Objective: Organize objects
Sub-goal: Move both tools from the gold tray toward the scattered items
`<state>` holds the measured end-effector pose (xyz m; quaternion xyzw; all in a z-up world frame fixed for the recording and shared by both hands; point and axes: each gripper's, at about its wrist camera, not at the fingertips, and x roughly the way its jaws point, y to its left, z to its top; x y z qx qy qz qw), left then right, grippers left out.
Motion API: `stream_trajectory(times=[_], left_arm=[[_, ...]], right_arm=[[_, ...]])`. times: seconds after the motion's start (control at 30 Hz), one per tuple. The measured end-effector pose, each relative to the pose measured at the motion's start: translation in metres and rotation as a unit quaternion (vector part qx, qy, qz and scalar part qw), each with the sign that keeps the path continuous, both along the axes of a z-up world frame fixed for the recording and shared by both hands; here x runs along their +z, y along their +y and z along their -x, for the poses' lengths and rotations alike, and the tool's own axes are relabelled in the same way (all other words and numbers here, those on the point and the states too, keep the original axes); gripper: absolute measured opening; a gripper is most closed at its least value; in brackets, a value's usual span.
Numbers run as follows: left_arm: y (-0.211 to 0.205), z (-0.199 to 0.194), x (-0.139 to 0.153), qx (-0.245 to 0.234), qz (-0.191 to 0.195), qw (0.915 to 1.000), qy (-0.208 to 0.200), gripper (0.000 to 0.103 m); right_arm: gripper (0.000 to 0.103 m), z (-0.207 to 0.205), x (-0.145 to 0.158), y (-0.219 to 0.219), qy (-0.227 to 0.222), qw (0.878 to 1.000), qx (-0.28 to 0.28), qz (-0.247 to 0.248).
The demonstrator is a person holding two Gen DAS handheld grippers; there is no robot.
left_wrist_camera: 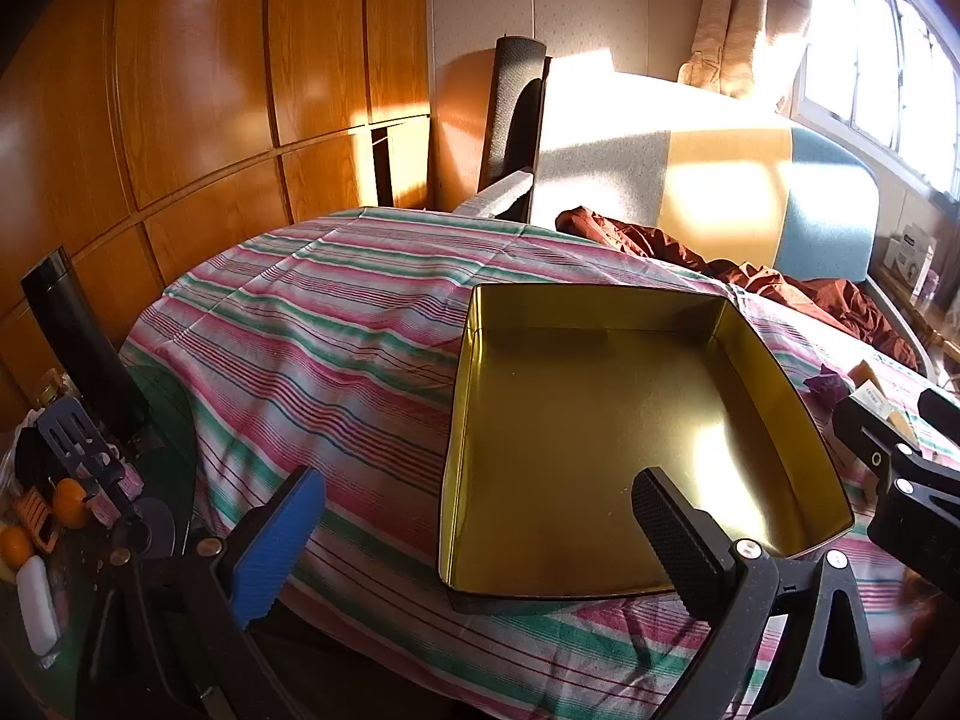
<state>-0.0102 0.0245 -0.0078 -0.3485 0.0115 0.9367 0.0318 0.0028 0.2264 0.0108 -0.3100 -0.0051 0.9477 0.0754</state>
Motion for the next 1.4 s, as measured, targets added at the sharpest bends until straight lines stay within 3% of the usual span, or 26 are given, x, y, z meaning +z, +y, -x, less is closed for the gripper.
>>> stream_trajectory(times=[0.33, 0.63, 0.87, 1.13, 1.4], left_arm=[[0.012, 0.0, -0.003, -0.027, 0.007, 0.9996, -0.007, 0.103], [0.017, 0.007, -0.013, -0.087, -0.067, 0.9922, -0.059, 0.103], [0.036, 0.001, -0.013, -0.119, -0.032, 0.9913, -0.048, 0.103], [0.064, 0.003, -0.004, -0.189, -0.044, 0.9797, -0.051, 0.103], [0.111, 0.008, 0.02, -0.255, -0.049, 0.9656, -0.019, 0.103]], right_arm=[[0.103, -0.002, 0.0, 0.016, 0.0, 1.0, -0.013, 0.006], [0.103, -0.006, -0.002, 0.047, -0.009, 0.999, -0.049, 0.013], [0.103, -0.018, 0.005, 0.106, -0.012, 0.994, -0.105, 0.008], [0.103, -0.038, 0.018, 0.197, -0.012, 0.982, -0.191, 0.008], [0.103, -0.073, 0.006, 0.292, -0.002, 0.952, -0.306, 0.034]])
